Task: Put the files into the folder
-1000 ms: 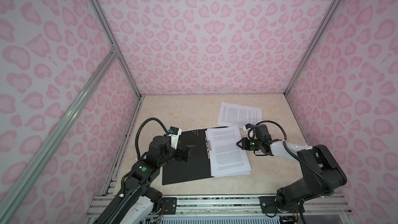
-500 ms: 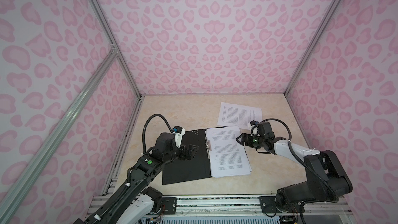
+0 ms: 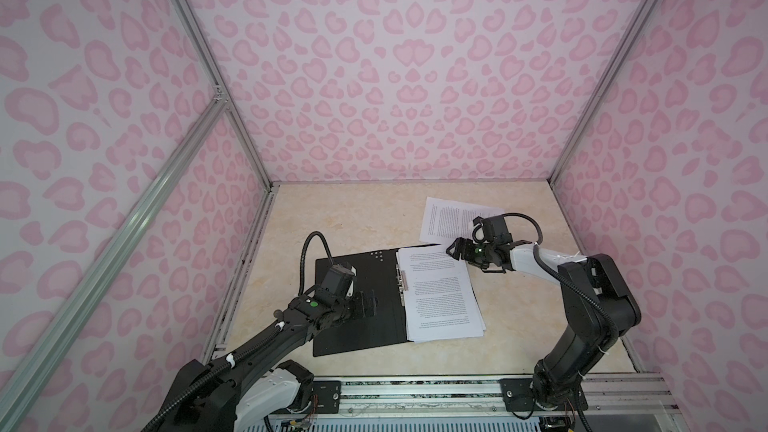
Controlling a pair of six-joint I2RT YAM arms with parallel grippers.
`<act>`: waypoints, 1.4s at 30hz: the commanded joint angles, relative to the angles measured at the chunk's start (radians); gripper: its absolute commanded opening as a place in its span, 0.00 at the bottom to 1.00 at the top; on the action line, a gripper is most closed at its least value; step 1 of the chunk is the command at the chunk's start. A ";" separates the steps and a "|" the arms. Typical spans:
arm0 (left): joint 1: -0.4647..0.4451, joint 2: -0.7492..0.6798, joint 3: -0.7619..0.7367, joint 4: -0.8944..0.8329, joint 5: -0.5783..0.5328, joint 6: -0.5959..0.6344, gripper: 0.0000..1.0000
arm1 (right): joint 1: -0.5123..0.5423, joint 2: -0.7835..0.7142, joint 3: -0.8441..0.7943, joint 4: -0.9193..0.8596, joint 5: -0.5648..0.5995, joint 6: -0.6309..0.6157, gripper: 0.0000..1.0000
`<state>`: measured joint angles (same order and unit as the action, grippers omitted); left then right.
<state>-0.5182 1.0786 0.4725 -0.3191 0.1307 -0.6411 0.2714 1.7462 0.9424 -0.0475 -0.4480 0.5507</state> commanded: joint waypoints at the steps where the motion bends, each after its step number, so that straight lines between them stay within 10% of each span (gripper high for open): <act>1: -0.001 0.026 -0.023 0.054 -0.043 -0.037 0.98 | 0.002 0.025 0.014 0.023 -0.021 0.040 0.82; 42: 0.004 0.106 -0.045 0.078 -0.078 -0.058 0.98 | 0.026 0.122 0.144 -0.041 0.089 0.063 0.81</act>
<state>-0.5152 1.1740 0.4328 -0.1482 0.0555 -0.6807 0.2897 1.8732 1.0828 -0.0837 -0.3710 0.6098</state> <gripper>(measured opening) 0.976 0.807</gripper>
